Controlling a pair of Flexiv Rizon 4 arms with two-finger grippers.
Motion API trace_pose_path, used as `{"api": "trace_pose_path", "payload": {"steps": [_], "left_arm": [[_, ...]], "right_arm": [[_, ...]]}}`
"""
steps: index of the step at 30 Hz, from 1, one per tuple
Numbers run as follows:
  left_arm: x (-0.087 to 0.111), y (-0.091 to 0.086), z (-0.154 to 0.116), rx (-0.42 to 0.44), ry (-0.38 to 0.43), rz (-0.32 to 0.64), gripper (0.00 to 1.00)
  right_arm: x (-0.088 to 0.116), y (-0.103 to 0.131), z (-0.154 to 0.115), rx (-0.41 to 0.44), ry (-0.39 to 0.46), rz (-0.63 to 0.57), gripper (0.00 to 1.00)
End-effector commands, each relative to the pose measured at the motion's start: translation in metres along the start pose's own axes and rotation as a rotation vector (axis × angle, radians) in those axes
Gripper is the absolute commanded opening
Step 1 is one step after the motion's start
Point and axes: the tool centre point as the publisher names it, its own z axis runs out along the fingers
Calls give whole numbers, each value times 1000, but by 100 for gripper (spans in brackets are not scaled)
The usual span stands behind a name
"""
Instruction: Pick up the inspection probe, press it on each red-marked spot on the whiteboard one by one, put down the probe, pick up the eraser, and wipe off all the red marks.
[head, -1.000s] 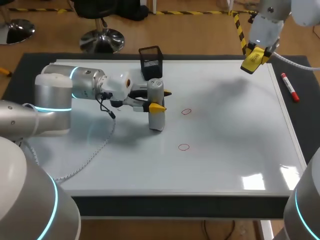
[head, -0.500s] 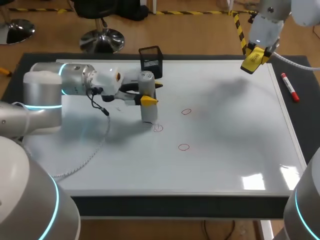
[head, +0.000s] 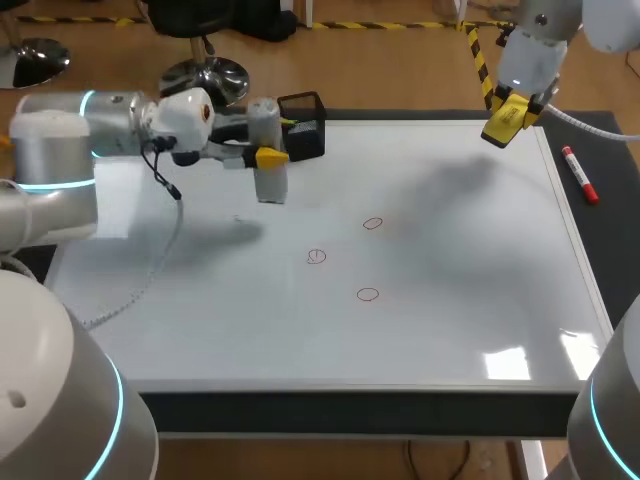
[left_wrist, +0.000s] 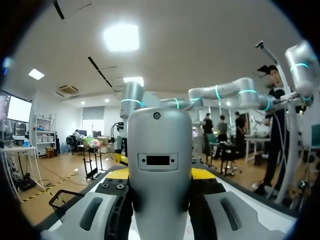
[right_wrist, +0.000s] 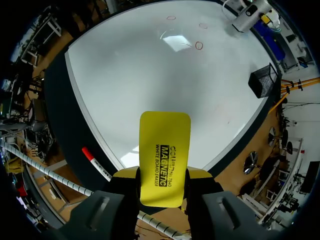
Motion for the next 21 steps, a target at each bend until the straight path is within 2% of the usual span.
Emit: {"api": "trace_pose_path", "payload": {"steps": [1,5,14,21], "left_arm": [[-14,-8,-14,0,-15,1,0],[-33,-14,-31,0,-51,-6,0],[-71,-16,-61,21,-118,-29,0],[-91,-15,-76,22,-145,-44,0]], "right_arm": [[0,-1,-1,1,5,-2,0],[0,-1,-1,1,5,-2,0],[0,-1,-1,1,5,-2,0],[0,-1,-1,1,5,-2,0]]}}
